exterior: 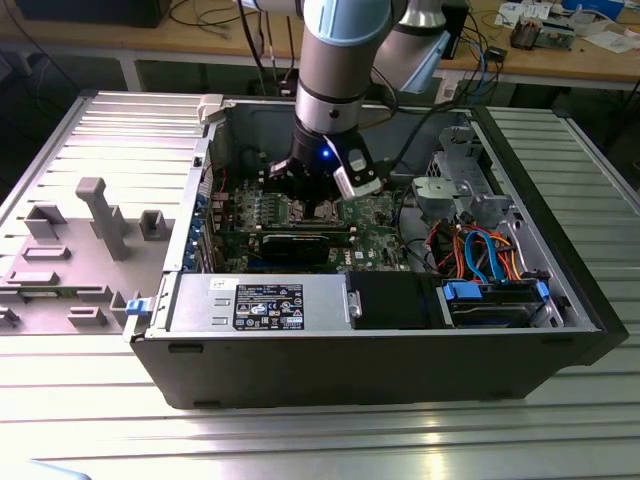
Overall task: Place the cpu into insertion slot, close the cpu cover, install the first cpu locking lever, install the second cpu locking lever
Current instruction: 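Install the second cpu locking lever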
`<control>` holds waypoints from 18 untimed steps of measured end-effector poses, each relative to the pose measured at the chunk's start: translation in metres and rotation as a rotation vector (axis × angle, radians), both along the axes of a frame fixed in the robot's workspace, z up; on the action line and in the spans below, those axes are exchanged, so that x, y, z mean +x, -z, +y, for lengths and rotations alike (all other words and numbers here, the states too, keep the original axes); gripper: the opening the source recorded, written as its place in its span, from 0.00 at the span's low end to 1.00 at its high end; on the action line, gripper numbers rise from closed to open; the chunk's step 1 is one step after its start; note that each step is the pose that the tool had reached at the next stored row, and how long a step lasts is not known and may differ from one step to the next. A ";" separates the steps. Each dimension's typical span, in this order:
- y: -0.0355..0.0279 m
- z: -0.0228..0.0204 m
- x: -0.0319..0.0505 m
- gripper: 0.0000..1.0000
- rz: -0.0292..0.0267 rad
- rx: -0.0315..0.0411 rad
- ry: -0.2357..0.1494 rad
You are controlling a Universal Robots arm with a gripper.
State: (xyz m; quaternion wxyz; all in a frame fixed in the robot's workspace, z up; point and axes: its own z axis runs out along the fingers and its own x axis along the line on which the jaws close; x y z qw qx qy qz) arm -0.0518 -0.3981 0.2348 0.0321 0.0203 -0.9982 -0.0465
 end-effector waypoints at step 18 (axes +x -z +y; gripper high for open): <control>0.0119 -0.0053 -0.0118 0.11 0.0069 0.0199 -0.056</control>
